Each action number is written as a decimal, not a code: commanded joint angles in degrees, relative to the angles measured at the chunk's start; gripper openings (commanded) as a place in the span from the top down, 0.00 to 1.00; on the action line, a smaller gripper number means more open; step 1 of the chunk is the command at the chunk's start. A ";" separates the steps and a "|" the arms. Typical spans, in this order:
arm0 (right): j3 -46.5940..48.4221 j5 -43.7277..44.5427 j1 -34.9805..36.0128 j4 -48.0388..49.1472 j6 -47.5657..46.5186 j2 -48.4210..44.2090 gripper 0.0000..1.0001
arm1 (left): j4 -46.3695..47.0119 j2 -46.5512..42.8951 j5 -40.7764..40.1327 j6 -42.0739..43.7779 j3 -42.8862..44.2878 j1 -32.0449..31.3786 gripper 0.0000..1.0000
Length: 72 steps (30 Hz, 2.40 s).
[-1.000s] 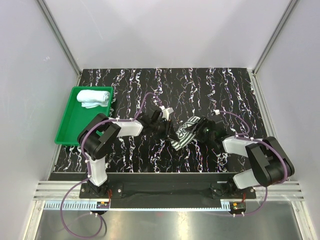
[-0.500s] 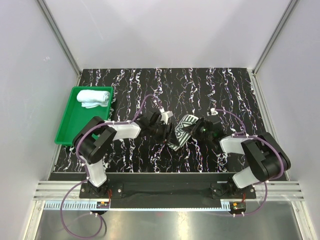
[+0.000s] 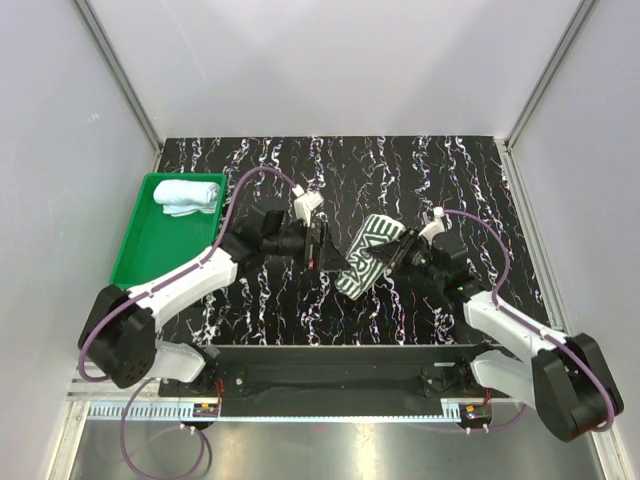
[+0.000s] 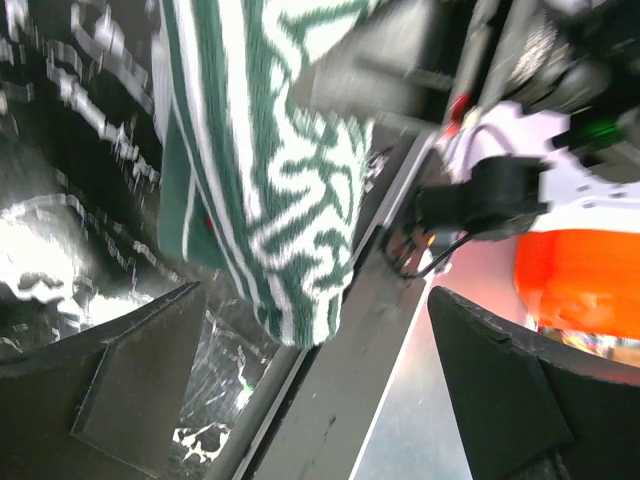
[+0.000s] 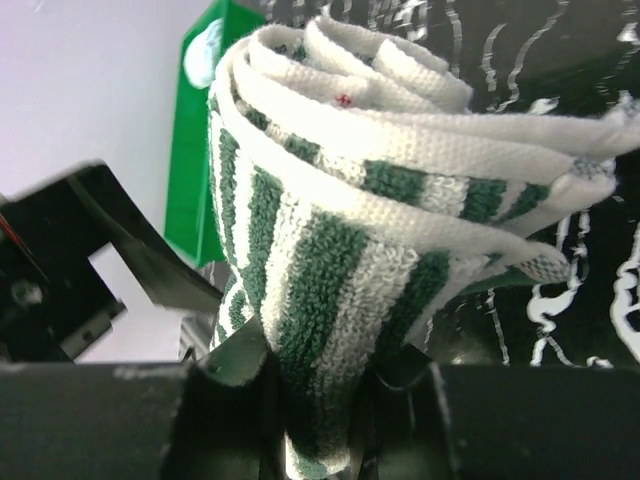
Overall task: Roll the towels
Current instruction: Place the rolled towel into the container
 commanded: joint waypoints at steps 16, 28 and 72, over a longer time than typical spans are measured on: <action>2.45 -17.35 0.82 11.56 8.47 -14.24 1.00 | 16.76 0.58 5.58 -5.63 0.34 0.96 0.01; -2.91 -17.79 0.91 41.52 22.53 -7.75 1.00 | 37.91 4.62 12.52 -18.01 -7.21 0.96 0.01; 3.85 -6.01 1.08 -1.86 3.03 -18.02 0.00 | 1.12 -24.90 -4.04 -17.42 -3.19 40.31 1.00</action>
